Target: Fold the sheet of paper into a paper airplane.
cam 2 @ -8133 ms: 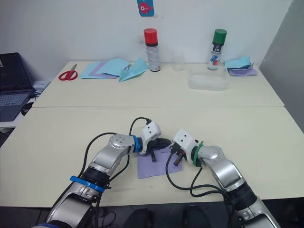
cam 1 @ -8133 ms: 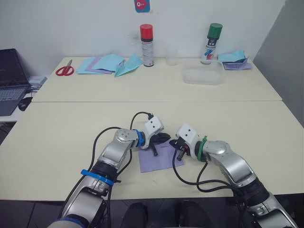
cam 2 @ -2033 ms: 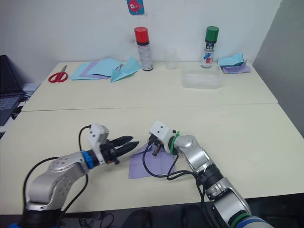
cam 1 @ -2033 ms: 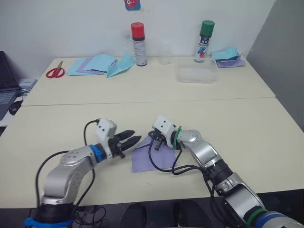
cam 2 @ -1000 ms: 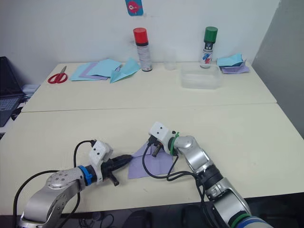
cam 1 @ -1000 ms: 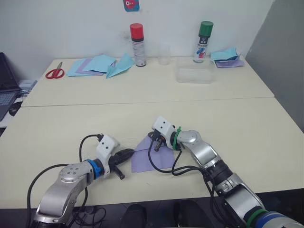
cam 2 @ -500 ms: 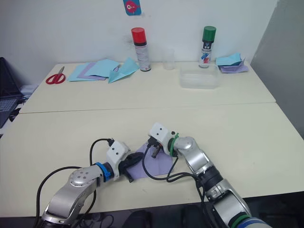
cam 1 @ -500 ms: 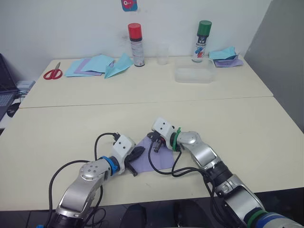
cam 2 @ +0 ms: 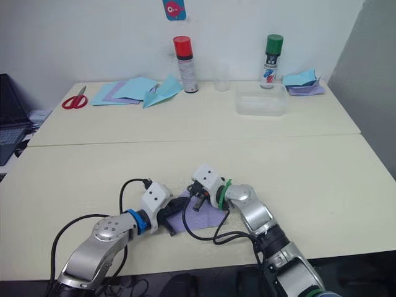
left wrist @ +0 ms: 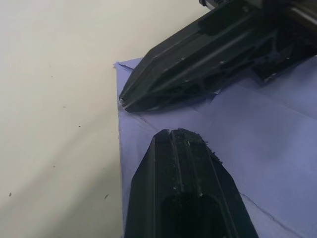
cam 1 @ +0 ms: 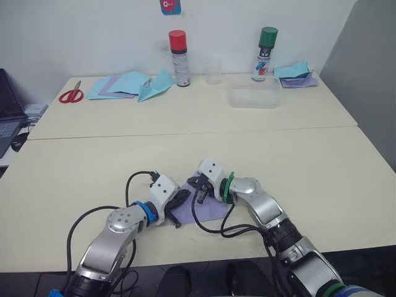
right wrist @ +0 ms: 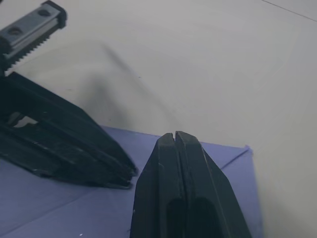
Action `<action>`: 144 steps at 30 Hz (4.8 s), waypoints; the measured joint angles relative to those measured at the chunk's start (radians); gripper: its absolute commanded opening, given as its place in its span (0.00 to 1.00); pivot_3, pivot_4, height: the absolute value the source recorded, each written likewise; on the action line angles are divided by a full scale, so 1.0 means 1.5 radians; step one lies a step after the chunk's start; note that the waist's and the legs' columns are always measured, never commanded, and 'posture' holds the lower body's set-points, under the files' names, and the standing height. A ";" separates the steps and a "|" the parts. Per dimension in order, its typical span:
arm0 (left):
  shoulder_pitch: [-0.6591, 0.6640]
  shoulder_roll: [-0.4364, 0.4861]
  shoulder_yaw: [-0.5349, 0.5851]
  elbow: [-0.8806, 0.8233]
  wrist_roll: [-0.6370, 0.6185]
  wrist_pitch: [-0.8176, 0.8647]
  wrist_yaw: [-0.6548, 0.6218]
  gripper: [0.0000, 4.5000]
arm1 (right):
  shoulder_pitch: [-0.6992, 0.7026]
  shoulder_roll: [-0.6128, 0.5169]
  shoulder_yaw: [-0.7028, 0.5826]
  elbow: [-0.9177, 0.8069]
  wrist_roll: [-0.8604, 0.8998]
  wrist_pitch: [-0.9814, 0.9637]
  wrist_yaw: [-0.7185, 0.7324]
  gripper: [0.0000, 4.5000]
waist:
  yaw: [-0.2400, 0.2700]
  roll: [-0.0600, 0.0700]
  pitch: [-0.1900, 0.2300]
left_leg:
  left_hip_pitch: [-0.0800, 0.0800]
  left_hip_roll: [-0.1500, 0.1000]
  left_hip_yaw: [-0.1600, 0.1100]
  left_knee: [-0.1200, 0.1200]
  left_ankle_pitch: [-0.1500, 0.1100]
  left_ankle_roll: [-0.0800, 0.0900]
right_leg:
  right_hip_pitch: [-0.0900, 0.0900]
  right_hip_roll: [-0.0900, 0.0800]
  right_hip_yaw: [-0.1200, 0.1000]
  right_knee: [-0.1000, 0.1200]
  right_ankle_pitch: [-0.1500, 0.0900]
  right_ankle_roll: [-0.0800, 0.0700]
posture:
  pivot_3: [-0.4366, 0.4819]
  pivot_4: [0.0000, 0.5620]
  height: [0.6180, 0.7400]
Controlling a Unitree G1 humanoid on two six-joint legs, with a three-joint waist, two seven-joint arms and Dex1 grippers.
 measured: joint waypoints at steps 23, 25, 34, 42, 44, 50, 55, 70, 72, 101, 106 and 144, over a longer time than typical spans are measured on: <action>-0.019 -0.002 0.000 0.025 0.001 0.000 -0.005 0.00 | -0.010 0.009 -0.060 0.023 -0.004 0.031 -0.108 0.00 | 0.000 0.000 0.000 | 0.000 0.000 0.000 0.000 0.000 0.000 | 0.000 0.000 0.000 0.000 0.000 0.001 | 0.48 0.27 1.00; -0.022 -0.003 0.001 0.029 -0.001 -0.006 -0.006 0.00 | -0.010 0.011 -0.079 0.016 0.018 0.042 -0.100 0.00 | 0.000 0.000 0.000 | 0.000 0.000 0.000 0.000 0.000 0.000 | 0.000 0.000 0.000 0.000 0.000 0.001 | 0.48 0.27 1.00; -0.089 -0.047 0.006 0.125 -0.002 -0.043 -0.013 0.00 | -0.025 -0.128 -0.097 -0.174 0.111 0.068 0.069 0.00 | 0.003 0.000 0.000 | -0.001 -0.001 0.000 0.000 0.000 0.000 | 0.000 0.002 0.000 -0.001 0.000 0.001 | 0.48 0.27 1.00; -0.115 -0.094 -0.012 0.155 0.004 -0.070 -0.018 0.00 | -0.010 -0.190 -0.107 -0.149 0.123 0.071 0.102 0.00 | 0.002 -0.001 0.001 | -0.001 -0.001 0.001 0.000 0.000 0.000 | 0.000 0.002 0.001 -0.001 0.000 0.001 | 0.48 0.27 1.00; -0.128 -0.091 -0.012 0.154 0.001 -0.049 -0.024 0.00 | -0.018 -0.198 -0.114 -0.131 0.123 0.069 0.101 0.00 | 0.002 -0.001 0.002 | -0.002 -0.001 0.001 0.000 0.000 0.000 | -0.001 0.003 0.001 -0.001 0.000 0.001 | 0.48 0.27 1.00; -0.163 -0.087 -0.010 0.189 -0.007 -0.040 -0.052 0.00 | -0.030 -0.206 -0.117 -0.099 0.115 0.042 0.088 0.00 | 0.001 -0.001 0.002 | -0.002 -0.001 0.002 0.000 0.000 0.000 | -0.001 0.004 0.001 -0.002 0.000 0.001 | 0.48 0.27 1.00; -0.171 -0.084 -0.009 0.200 -0.007 -0.041 -0.060 0.00 | -0.030 -0.201 -0.117 -0.086 0.109 0.034 0.078 0.00 | 0.001 -0.001 0.002 | -0.002 -0.001 0.002 0.000 0.000 0.000 | -0.001 0.004 0.002 -0.001 0.000 0.001 | 0.48 0.27 1.00; -0.112 0.028 0.083 0.188 -0.123 0.017 -0.189 0.00 | 0.000 -0.126 -0.003 -0.139 0.035 0.042 0.024 0.00 | -0.002 -0.001 0.002 | -0.002 0.000 0.001 0.000 0.000 0.000 | -0.003 0.004 0.001 0.000 0.000 0.001 | 0.48 0.27 1.00; -0.127 0.036 0.094 0.227 -0.127 0.011 -0.211 0.00 | -0.009 -0.111 0.025 -0.125 0.012 0.041 0.014 0.00 | -0.001 -0.001 0.002 | -0.002 0.000 0.001 0.000 0.000 0.000 | -0.003 0.004 0.000 0.000 0.000 0.001 | 0.48 0.27 1.00; -0.219 0.127 0.126 0.225 -0.104 -0.071 -0.294 0.22 | 0.067 -0.253 -0.099 -0.328 0.130 0.102 0.114 0.20 | 0.001 -0.005 0.005 | -0.003 0.000 0.002 0.000 0.000 0.000 | -0.003 0.003 0.002 -0.001 0.001 0.001 | 0.48 0.27 1.00; -0.198 0.157 0.126 0.201 -0.131 -0.061 -0.343 0.56 | 0.104 -0.314 -0.108 -0.371 0.160 0.123 0.149 0.60 | -0.001 -0.006 0.006 | -0.003 0.000 0.002 0.000 0.000 0.000 | -0.003 0.003 0.002 -0.001 0.001 0.001 | 0.48 0.27 1.00; -0.201 0.092 -0.031 0.263 0.013 -0.174 -0.313 0.00 | 0.081 -0.232 -0.190 -0.390 0.358 0.641 0.028 0.84 | 0.004 -0.007 0.007 | -0.001 -0.001 0.002 0.001 0.000 0.000 | -0.001 0.003 0.003 0.001 0.001 0.001 | 0.48 0.27 1.00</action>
